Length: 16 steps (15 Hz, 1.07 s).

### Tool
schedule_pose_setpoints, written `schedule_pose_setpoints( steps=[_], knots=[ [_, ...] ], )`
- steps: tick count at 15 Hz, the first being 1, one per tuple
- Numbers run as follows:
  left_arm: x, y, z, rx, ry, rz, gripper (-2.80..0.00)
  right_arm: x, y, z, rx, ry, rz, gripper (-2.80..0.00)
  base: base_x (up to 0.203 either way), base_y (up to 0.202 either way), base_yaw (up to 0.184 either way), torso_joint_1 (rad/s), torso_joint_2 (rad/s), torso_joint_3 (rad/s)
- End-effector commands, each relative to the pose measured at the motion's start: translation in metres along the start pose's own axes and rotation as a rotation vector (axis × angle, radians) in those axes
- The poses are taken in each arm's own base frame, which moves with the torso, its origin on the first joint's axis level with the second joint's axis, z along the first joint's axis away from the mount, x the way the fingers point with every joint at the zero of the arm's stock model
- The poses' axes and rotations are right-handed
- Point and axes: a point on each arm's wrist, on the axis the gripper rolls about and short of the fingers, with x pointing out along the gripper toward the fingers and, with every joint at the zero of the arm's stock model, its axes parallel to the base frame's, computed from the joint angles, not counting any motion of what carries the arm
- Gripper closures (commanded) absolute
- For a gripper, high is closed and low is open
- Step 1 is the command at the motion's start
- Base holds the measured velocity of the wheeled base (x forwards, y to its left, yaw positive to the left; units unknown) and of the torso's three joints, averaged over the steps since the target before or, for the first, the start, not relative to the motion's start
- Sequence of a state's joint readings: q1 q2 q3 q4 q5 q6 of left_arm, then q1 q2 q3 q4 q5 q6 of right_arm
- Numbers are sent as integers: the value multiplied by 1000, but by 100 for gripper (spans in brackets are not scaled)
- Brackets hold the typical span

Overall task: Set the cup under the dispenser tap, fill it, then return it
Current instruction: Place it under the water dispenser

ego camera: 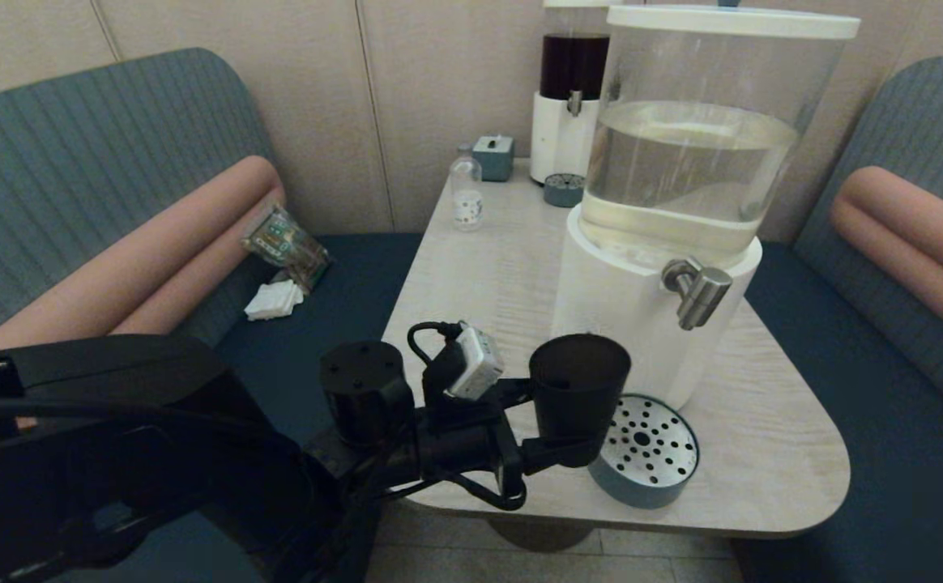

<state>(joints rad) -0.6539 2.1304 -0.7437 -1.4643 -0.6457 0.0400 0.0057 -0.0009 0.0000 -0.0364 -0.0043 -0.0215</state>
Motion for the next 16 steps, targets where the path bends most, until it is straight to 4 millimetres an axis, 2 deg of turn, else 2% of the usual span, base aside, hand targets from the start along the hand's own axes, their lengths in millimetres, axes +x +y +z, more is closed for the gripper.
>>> schedule_pose_setpoints(
  steps=[1, 6, 8, 13, 16],
  knots=[
    [17, -3, -2, -2, -27, -6, 0, 1, 0, -4, 0, 14, 0, 0, 0, 0, 0, 0, 0, 0],
    [52, 16, -35, -25, -45, 19, 0, 1, 0, -4, -2, 14, 0, 0, 0, 0, 0, 0, 0, 0],
    [62, 17, -46, -32, -44, 19, 0, 1, 0, -4, 0, 14, 0, 0, 0, 0, 0, 0, 0, 0],
    [84, 26, -54, -6, -88, 10, 0, 1, 0, -4, 0, 13, 0, 0, 0, 0, 0, 0, 0, 0],
    [92, 26, -66, -13, -89, 0, 0, 1, 0, -4, -1, 14, 1, 0, 0, 0, 0, 0, 0, 0]
  ],
)
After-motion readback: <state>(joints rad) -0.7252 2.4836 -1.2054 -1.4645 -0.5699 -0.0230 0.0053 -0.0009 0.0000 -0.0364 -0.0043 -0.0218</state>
